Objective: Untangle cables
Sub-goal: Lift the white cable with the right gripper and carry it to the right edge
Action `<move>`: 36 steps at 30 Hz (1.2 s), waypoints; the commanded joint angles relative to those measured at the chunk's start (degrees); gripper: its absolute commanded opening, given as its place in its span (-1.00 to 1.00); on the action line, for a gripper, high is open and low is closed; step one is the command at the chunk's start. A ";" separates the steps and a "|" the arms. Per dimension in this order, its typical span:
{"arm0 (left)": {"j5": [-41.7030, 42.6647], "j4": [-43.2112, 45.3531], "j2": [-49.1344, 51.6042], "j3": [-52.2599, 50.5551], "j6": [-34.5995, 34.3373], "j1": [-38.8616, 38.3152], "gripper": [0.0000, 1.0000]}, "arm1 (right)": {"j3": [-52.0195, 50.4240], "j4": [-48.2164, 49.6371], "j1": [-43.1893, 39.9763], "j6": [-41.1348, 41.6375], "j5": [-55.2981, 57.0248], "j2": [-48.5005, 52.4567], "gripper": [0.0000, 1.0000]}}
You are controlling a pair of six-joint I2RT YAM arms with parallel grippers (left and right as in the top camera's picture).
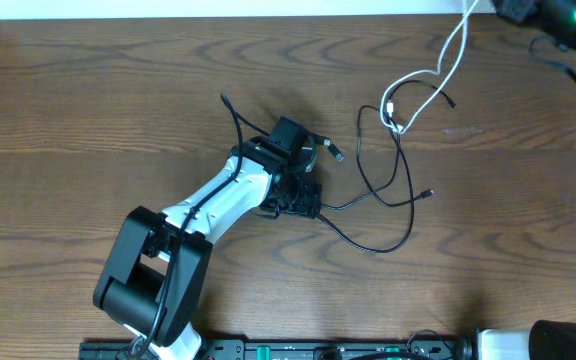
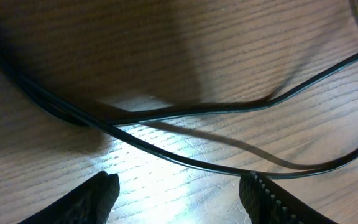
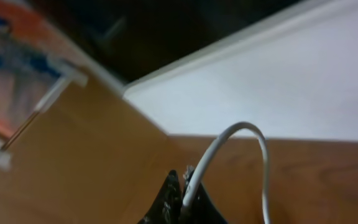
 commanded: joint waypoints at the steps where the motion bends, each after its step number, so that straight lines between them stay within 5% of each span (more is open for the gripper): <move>1: -0.39 -0.35 0.61 -0.39 0.50 -0.13 0.35 | 0.70 -6.99 3.78 -9.62 -2.64 0.48 -0.98; 7: -0.39 -0.61 0.61 -0.39 0.50 -0.13 0.35 | 0.70 -31.80 14.14 -23.89 27.12 4.44 -0.98; 11: -0.39 -0.59 0.61 -0.39 0.52 -0.13 0.35 | 0.70 -36.76 18.10 -24.90 26.23 8.26 -0.98; 19: -0.39 -0.61 0.61 -0.39 0.52 -0.13 0.36 | 0.83 -25.27 16.85 -29.31 7.98 5.27 -0.98; 22: -0.42 -0.57 0.61 -0.39 0.52 -0.13 0.36 | 0.81 -7.76 11.32 -24.13 7.87 -0.81 -0.98; 26: -0.42 -0.59 0.61 -0.39 0.52 -0.13 0.35 | 0.81 3.93 5.99 -16.24 14.69 -5.44 -0.98; 30: -0.42 -0.57 0.61 -0.39 0.52 -0.13 0.35 | 0.81 1.86 1.49 -14.91 25.44 -6.64 -0.98; 36: -0.39 -0.61 0.61 -0.39 0.52 -0.13 0.35 | 0.79 -14.03 -0.68 -15.17 45.99 -2.56 -0.98</move>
